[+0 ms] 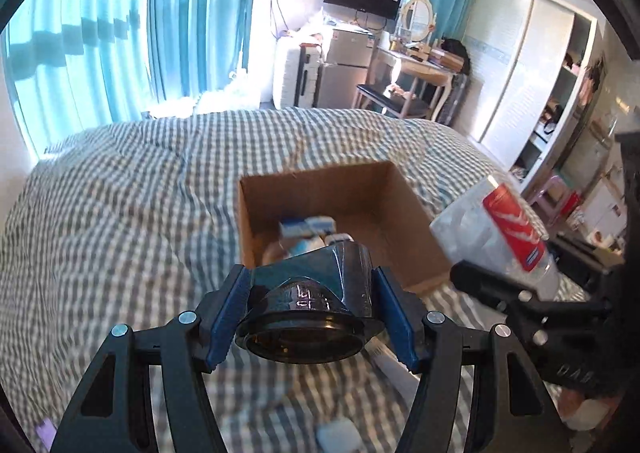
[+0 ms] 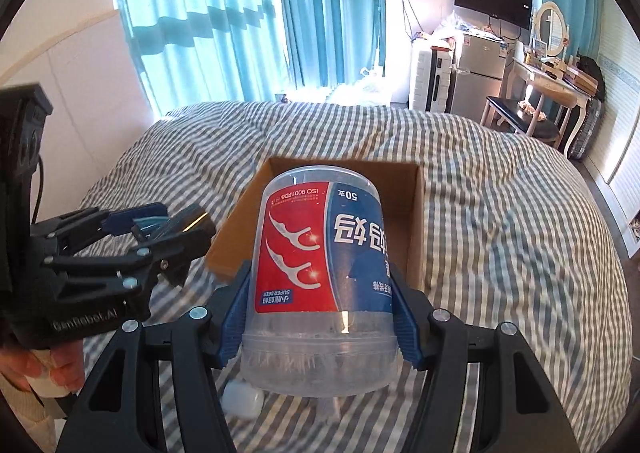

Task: Organize objects
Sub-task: 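Open the left gripper over the box while the right gripper releases the canister, then move both grippers back toward the earbuds case and toothpaste tube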

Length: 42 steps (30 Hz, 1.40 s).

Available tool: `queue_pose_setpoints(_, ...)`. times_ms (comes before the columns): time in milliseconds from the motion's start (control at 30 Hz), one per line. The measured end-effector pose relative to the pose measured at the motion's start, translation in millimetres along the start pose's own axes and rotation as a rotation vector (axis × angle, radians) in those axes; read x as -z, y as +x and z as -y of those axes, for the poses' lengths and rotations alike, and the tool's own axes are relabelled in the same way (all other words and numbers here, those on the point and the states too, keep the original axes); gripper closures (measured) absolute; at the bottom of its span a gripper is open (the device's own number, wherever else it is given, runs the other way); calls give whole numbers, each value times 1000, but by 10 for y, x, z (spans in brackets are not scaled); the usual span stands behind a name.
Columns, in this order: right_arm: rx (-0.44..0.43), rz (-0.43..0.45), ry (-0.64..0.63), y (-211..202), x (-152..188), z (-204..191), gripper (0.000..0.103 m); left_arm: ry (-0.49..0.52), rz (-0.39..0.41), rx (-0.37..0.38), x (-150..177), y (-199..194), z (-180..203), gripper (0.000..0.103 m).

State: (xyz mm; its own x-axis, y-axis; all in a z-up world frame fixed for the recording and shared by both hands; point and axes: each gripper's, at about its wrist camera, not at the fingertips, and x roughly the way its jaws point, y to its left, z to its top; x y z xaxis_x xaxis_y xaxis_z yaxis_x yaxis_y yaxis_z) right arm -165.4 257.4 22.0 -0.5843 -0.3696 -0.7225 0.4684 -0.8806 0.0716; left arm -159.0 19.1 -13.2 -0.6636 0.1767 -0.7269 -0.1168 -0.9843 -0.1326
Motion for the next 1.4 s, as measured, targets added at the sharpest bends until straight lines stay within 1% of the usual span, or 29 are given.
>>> queue_pose_setpoints(100, 5, 4, 6, 171, -207, 91, 42, -4, -4, -5, -168, 178, -60, 38)
queue_pose_setpoints(200, 5, 2, 17, 369, -363, 185, 42, 6, -3, -29, -315, 382, -100, 38)
queue_pose_setpoints(300, 3, -8, 34, 563, -499, 280, 42, 10, -3, -49, -412, 562, -144, 38)
queue_pose_setpoints(467, 5, -27, 48, 905, -700, 398, 42, 14, -39, -60, -509, 894, -197, 38)
queue_pose_setpoints(567, 8, -45, 52, 1096, -754, 424, 42, 20, -58, -57, -529, 1066, -197, 38)
queue_pose_setpoints(700, 9, -77, 69, 1324, -745, 483, 42, 15, -75, -35, -499, 1247, -180, 38)
queue_pose_setpoints(833, 20, -92, 79, 1435, -694, 533, 42, 23, -90, -24, -434, 1400, -187, 38)
queue_pose_setpoints(933, 41, -97, 81, 1469, -672, 563, 41, 44, -99, -24, -399, 1471, -158, 38)
queue_pose_setpoints(1033, 50, -84, 89, 1461, -693, 580, 41, 63, -96, -4, -397, 1498, -122, 38)
queue_pose_setpoints(1100, 49, -74, 99, 1426, -695, 595, 41, 80, -92, 11, -388, 1486, -80, 36)
queue_pose_setpoints(1133, 49, -70, 101, 1401, -704, 601, 40, 91, -89, 6, -378, 1475, -47, 35)
queue_pose_setpoints(1200, 49, -62, 103, 1356, -718, 593, 39, 110, -78, -19, -371, 1446, 4, 26)
queue_pose_setpoints(1233, 51, -53, 107, 1315, -721, 597, 39, 120, -67, -30, -360, 1417, 32, 23)
queue_pose_setpoints(1300, 54, -40, 115, 1233, -730, 614, 39, 121, -59, -36, -363, 1354, 55, 22)
queue_pose_setpoints(1400, 74, 3, 133, 997, -740, 620, 39, 101, -58, -47, -379, 1220, 79, 22)
